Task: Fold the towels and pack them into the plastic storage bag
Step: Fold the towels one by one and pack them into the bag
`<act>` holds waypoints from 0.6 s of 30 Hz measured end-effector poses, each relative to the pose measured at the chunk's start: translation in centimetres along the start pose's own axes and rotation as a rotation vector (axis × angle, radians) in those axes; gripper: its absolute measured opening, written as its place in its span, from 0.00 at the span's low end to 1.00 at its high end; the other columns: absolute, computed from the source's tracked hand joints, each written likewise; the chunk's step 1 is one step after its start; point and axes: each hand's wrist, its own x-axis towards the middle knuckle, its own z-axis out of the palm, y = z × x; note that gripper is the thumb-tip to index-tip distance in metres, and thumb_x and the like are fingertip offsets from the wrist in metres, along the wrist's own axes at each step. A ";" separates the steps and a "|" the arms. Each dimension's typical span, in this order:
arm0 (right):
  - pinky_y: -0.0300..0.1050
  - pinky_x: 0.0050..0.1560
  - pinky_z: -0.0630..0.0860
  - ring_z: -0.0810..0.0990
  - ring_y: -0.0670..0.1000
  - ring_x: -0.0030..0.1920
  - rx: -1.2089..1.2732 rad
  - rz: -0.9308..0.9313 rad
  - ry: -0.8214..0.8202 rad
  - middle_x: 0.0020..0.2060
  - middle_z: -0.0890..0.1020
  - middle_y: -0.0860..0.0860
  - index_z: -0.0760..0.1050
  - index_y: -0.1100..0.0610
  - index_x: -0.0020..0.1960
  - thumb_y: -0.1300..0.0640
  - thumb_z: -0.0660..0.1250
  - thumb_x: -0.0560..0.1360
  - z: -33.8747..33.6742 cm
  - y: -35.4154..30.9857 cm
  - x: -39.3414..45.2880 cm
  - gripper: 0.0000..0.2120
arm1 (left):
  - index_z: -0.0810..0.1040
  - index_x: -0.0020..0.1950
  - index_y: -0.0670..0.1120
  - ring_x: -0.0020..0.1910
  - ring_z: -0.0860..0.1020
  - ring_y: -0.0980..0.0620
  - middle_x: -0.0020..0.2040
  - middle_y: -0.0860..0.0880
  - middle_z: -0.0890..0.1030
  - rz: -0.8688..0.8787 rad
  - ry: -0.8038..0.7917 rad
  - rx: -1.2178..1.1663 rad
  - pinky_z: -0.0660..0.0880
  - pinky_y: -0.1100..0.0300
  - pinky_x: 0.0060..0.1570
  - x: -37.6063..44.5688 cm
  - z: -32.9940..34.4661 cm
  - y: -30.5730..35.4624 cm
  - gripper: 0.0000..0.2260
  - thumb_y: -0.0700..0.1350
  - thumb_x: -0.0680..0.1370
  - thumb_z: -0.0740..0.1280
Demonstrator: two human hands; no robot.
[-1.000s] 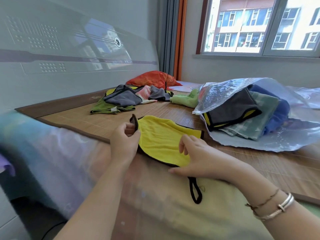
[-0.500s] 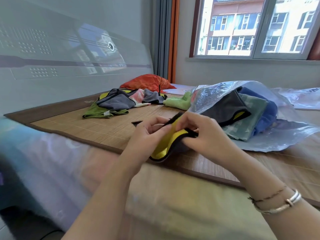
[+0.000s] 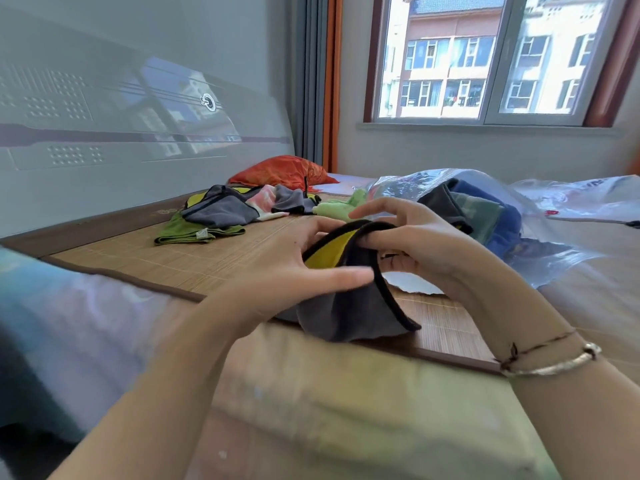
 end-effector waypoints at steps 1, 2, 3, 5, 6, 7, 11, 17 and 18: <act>0.51 0.47 0.79 0.77 0.55 0.44 -0.001 0.003 0.021 0.44 0.81 0.57 0.76 0.60 0.55 0.71 0.66 0.74 0.0 -0.7 -0.1 0.12 | 0.71 0.59 0.59 0.59 0.76 0.62 0.58 0.61 0.79 -0.009 -0.015 0.146 0.74 0.59 0.59 -0.1 -0.4 0.8 0.25 0.53 0.65 0.76; 0.49 0.46 0.80 0.78 0.55 0.43 -0.018 0.004 0.026 0.43 0.80 0.58 0.76 0.60 0.52 0.71 0.65 0.74 0.0 -1.5 -0.2 0.09 | 0.68 0.58 0.61 0.60 0.75 0.61 0.59 0.61 0.77 -0.020 -0.005 0.269 0.74 0.57 0.60 -0.1 -0.9 1.7 0.25 0.51 0.65 0.75; 0.47 0.43 0.81 0.78 0.55 0.42 -0.049 0.011 0.025 0.43 0.79 0.58 0.76 0.60 0.49 0.71 0.65 0.75 -0.1 -2.3 -0.2 0.08 | 0.66 0.55 0.60 0.60 0.75 0.59 0.58 0.60 0.76 -0.022 0.022 0.338 0.74 0.55 0.59 0.1 -1.5 2.5 0.23 0.48 0.67 0.74; 0.46 0.42 0.82 0.78 0.53 0.40 -0.112 0.037 0.009 0.43 0.78 0.60 0.75 0.59 0.48 0.71 0.65 0.75 -0.7 -4.2 0.1 0.08 | 0.69 0.55 0.56 0.59 0.76 0.55 0.53 0.55 0.79 -0.016 0.092 0.311 0.74 0.54 0.57 0.5 -3.1 4.1 0.18 0.39 0.72 0.70; 0.46 0.42 0.82 0.79 0.53 0.39 -0.148 0.051 -0.008 0.43 0.78 0.60 0.75 0.59 0.48 0.70 0.66 0.75 -1.1 -5.0 0.5 0.08 | 0.72 0.54 0.55 0.57 0.77 0.55 0.49 0.55 0.81 -0.009 0.123 0.281 0.74 0.56 0.53 0.7 -4.0 4.9 0.16 0.38 0.73 0.70; 0.46 0.41 0.82 0.79 0.52 0.37 -0.196 0.066 -0.026 0.42 0.78 0.59 0.76 0.59 0.49 0.70 0.66 0.75 -1.6 -5.9 1.0 0.08 | 0.75 0.53 0.55 0.53 0.78 0.57 0.46 0.54 0.82 0.001 0.139 0.263 0.73 0.58 0.49 1.0 -5.0 5.5 0.14 0.39 0.73 0.71; 0.38 0.30 0.75 0.77 0.47 0.31 -0.417 0.137 -0.070 0.38 0.77 0.57 0.78 0.55 0.47 0.68 0.68 0.74 -3.1 -8.3 4.1 0.09 | 0.82 0.45 0.50 0.40 0.79 0.59 0.40 0.53 0.84 0.010 0.160 0.240 0.76 0.63 0.37 2.9 -8.5 6.8 0.06 0.42 0.71 0.75; 0.43 0.33 0.81 0.83 0.53 0.33 -0.580 0.242 -0.060 0.39 0.79 0.59 0.76 0.61 0.48 0.71 0.63 0.74 -1.6 -8.5 11.2 0.08 | 0.84 0.46 0.45 0.39 0.77 0.56 0.39 0.52 0.81 -0.139 0.115 0.585 0.72 0.66 0.37 9.3 -11.9 4.7 0.09 0.40 0.68 0.77; 0.46 0.37 0.82 0.83 0.55 0.35 -0.574 0.216 -0.014 0.39 0.80 0.59 0.76 0.62 0.47 0.72 0.62 0.75 -1.3 -8.6 12.5 0.08 | 0.84 0.46 0.45 0.39 0.77 0.54 0.38 0.51 0.81 -0.132 0.174 0.633 0.71 0.64 0.38 10.6 -12.5 4.4 0.09 0.41 0.68 0.77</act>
